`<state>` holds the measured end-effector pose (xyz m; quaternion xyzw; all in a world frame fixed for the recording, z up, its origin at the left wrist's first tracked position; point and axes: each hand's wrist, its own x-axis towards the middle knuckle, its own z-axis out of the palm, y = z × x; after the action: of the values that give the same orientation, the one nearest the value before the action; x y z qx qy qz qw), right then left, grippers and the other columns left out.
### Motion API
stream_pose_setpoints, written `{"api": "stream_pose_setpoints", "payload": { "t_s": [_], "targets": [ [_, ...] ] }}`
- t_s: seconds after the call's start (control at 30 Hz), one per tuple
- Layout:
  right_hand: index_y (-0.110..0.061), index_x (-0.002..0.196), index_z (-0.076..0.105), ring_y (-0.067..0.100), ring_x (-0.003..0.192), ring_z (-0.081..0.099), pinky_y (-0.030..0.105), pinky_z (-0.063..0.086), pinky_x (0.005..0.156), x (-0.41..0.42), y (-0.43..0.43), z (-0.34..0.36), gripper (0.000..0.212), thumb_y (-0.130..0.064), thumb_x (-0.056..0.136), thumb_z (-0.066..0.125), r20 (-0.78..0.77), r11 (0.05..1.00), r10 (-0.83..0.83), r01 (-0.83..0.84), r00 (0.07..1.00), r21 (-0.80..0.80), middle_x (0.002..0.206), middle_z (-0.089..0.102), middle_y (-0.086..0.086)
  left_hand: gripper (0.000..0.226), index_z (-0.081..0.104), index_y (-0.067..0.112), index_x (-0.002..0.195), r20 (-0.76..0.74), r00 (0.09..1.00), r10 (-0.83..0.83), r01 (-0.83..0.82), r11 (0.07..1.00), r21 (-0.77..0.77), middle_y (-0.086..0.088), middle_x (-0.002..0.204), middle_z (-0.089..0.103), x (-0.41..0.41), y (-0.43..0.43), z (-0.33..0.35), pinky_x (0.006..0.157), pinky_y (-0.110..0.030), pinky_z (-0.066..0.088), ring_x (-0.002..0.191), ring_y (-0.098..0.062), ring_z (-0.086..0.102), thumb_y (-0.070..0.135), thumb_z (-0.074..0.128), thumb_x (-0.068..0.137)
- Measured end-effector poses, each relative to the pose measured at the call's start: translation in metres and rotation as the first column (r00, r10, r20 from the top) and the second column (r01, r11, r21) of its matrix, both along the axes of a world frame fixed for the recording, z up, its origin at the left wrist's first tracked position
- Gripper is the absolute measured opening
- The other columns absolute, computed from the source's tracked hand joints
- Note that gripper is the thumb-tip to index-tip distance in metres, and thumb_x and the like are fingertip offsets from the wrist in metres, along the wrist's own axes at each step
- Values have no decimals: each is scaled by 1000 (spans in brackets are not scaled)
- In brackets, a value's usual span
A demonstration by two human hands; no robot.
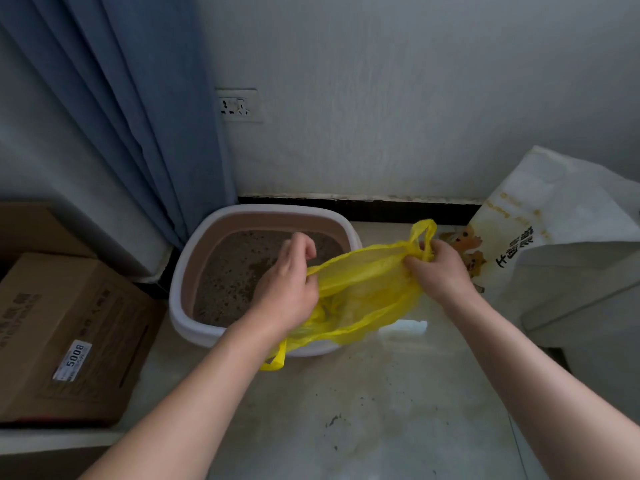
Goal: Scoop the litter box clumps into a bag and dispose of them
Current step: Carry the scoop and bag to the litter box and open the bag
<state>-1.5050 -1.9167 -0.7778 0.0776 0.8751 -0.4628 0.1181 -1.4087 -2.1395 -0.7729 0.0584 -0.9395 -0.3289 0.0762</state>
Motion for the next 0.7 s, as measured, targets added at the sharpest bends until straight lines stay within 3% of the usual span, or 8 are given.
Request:
{"api": "stream_pose_setpoints", "payload": {
  "t_s": [0.1, 0.17, 0.23, 0.33, 0.43, 0.53, 0.6, 0.7],
  "targets": [
    [-23, 152, 20, 23, 123, 55, 43, 50, 97, 4, 1, -1, 98, -40, 75, 77, -127, 987, 88, -69, 988, 142, 142, 51, 4, 28, 38, 30, 88, -32, 997, -71, 72, 997, 27, 4, 92, 47, -5, 5, -2, 72, -51, 47, 81, -32, 51, 8, 49, 76],
    [-26, 156, 6, 23, 139, 38, 44, 42, 108, 9, 1, -1, 112, -42, 72, 79, -296, 963, 203, -136, 933, 231, 154, 36, 4, 29, 40, 29, 80, -18, 997, -79, 80, 995, 59, 4, 84, 49, -8, 8, -5, 72, -49, 46, 78, -27, 49, 3, 50, 74],
    [-23, 157, 9, 27, 141, 31, 43, 37, 111, 14, 3, -1, 107, -37, 76, 77, -388, 909, 325, -172, 863, 378, 155, 30, 8, 30, 42, 28, 75, 15, 997, -76, 74, 990, 122, 5, 77, 51, -13, 12, -6, 71, -47, 47, 74, -24, 47, -1, 51, 72],
    [-27, 151, 31, 34, 144, 24, 48, 34, 111, 19, 9, -7, 86, -40, 78, 74, -358, 800, 447, -186, 820, 571, 161, 17, 11, 18, 48, 28, 73, 65, 994, -91, 77, 979, 189, 1, 72, 56, -17, 18, -4, 67, -45, 49, 71, -29, 52, 10, 47, 68],
    [-28, 131, 56, 35, 150, 12, 53, 28, 115, 20, 17, -21, 60, -42, 75, 74, -284, 707, 532, -233, 798, 667, 164, 11, 13, 17, 52, 28, 71, 77, 990, -116, 95, 967, 234, 1, 73, 60, -19, 24, -1, 70, -42, 50, 73, -28, 55, 13, 45, 66],
    [-25, 104, 68, 32, 152, 8, 54, 17, 120, 20, 22, -25, 26, -33, 80, 72, -261, 670, 559, -243, 787, 702, 161, 24, 11, 20, 58, 29, 72, 88, 989, -116, 92, 966, 240, 8, 76, 64, -18, 25, -3, 76, -41, 52, 77, -21, 59, 11, 50, 71],
    [-23, 97, 67, 31, 152, 9, 53, 15, 120, 16, 27, -23, 18, -26, 79, 71, -287, 686, 542, -219, 790, 694, 160, 28, 11, 23, 62, 34, 77, 134, 985, -112, 91, 984, 156, 13, 85, 66, -17, 20, -6, 81, -39, 52, 86, -18, 62, 12, 57, 77],
    [-21, 96, 62, 29, 150, 17, 51, 17, 120, 14, 30, -21, 18, -21, 79, 68, -257, 656, 580, -255, 773, 711, 159, 30, 11, 20, 65, 37, 100, 293, 951, -102, 141, 983, -115, 5, 106, 61, -11, 12, -8, 89, -38, 50, 104, -24, 61, 26, 63, 83]
  ]
}}
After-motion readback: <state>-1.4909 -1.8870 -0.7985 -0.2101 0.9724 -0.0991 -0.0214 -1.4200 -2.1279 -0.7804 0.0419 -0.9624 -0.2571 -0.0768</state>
